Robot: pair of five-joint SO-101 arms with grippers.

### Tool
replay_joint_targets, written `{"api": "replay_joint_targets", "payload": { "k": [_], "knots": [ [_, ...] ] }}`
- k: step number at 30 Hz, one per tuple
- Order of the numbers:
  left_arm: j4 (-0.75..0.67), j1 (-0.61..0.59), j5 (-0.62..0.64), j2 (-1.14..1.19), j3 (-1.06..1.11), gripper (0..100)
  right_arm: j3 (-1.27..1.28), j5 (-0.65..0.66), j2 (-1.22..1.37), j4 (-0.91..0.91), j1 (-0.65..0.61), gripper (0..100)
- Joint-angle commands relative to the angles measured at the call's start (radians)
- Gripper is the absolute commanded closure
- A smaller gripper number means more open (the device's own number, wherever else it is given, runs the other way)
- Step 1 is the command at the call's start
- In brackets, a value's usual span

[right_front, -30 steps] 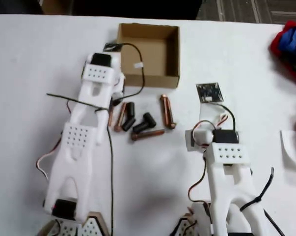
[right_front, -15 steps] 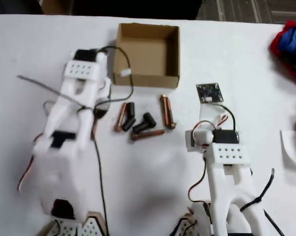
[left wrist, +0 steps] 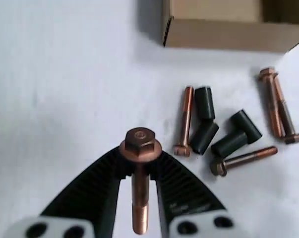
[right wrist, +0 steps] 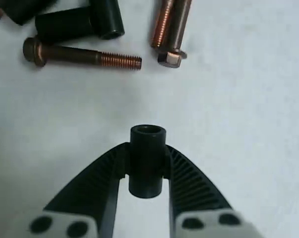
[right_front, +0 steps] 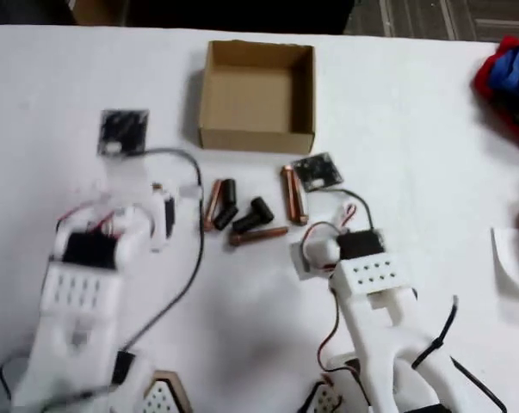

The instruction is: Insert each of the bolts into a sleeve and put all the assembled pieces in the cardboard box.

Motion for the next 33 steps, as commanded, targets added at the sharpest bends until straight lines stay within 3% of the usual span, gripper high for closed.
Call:
{"api": "replay_joint_targets", "payload": {
  "k": [1, 10, 16, 21, 27, 33],
  "knots": [
    [-0.150, 0.008, -0.005, -0.239, 0.099, 98, 0.018, -0.051, -0.038, -0.159, -0.015, 97.8],
    [-0.517, 0.015, 0.008, -0.543, 0.372, 98, 0.358, -0.181, -0.038, -1.049, -0.015, 97.8],
    [-0.555, 0.055, 0.120, -0.526, 0.378, 98, 0.496, -0.181, -0.038, -1.429, -0.022, 97.8],
    [-0.588, 0.127, 0.124, -0.316, 0.269, 98, 0.512, -0.219, -0.038, -1.520, -0.044, 97.8],
    [-0.594, 0.242, 0.189, 0.087, -0.085, 98, 0.532, -0.265, -0.059, -1.600, -0.048, 97.8],
    [-0.459, 0.264, 0.210, 0.287, -0.240, 98, 0.644, -0.273, -0.206, -1.580, -0.045, 97.8]
  ]
}}
